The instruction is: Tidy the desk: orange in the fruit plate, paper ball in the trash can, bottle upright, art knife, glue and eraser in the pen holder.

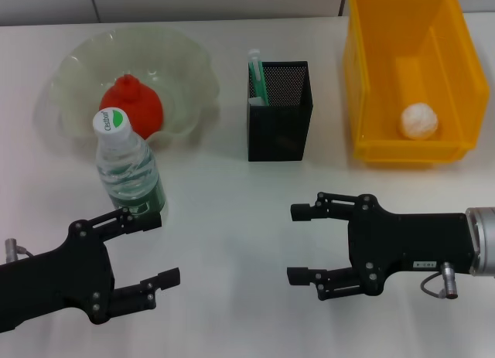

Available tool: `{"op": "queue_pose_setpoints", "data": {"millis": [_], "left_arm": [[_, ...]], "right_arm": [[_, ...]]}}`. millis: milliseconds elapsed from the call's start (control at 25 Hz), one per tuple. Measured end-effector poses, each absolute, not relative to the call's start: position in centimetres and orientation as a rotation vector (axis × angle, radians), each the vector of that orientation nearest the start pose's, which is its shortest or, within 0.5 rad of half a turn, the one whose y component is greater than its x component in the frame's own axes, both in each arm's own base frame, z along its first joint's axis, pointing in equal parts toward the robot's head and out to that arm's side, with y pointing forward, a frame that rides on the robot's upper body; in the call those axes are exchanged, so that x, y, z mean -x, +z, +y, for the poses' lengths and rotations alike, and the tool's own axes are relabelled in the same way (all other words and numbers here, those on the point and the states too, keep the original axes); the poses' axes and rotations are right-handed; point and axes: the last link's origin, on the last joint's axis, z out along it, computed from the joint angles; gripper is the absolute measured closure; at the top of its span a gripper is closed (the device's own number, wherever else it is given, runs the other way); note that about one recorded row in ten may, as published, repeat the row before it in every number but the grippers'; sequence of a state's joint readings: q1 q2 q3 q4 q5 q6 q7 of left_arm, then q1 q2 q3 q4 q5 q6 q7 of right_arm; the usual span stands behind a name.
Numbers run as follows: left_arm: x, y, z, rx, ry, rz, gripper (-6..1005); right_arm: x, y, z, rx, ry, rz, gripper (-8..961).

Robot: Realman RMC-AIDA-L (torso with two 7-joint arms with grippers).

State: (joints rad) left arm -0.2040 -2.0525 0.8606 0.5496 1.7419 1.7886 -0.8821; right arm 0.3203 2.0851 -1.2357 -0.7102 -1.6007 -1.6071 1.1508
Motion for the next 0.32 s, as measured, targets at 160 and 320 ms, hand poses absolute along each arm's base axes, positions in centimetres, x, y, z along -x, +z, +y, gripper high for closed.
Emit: {"op": "queue_pose_setpoints", "data": {"millis": [160, 320], "left_arm": [[30.97, -0.60, 21.25, 2.688, -0.948, -0.307, 231], [30.95, -0.67, 21.20, 2.688, -0.950, -0.310, 231]], "right_arm": [[-24.59, -4.41, 26.03, 2.921, 0.892, 0.285, 110], [-24.76, -4.47, 25.96, 2.914, 0.890, 0.291, 110]]}}
